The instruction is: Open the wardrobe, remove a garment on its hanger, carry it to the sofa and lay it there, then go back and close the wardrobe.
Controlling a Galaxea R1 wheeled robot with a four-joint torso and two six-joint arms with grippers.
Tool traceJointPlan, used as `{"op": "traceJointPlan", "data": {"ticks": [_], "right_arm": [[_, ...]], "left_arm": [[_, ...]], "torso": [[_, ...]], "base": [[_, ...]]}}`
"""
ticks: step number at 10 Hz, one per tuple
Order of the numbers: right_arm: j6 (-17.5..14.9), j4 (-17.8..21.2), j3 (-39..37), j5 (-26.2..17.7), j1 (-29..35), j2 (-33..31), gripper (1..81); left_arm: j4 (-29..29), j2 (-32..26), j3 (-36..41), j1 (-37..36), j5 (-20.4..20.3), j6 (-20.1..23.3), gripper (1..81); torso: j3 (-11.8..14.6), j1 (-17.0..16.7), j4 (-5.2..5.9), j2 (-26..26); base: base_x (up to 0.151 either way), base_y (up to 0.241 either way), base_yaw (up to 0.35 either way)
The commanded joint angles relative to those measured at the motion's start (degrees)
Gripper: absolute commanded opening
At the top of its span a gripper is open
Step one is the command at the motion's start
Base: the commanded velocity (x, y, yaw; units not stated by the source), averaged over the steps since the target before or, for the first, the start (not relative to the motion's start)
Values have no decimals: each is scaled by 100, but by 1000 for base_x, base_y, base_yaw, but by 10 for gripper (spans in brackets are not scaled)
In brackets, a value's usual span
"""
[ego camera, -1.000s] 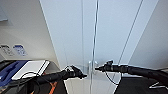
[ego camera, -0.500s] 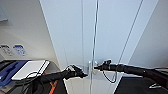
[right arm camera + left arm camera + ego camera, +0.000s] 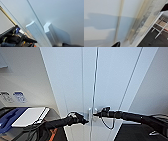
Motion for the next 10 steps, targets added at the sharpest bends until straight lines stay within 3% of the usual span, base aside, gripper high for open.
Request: {"op": "traceJointPlan", "data": {"ticks": [1, 5, 10], "right_arm": [[34, 40, 133, -5, 1021, 51, 811], [26, 49, 265, -57, 1030, 105, 811], [26, 49, 300, -75, 994, 122, 811]], "left_arm": [[99, 150, -63, -1005, 40, -8, 811], [293, 547, -406, -1084, 31, -8, 811], [460, 573, -37, -1093, -21, 1, 811]], "torso": [[0, 0, 0, 0], [0, 0, 0, 2], [-2, 0, 0, 2]], "base": [[0, 0, 0], [0, 0, 0], [0, 0, 0]]}}
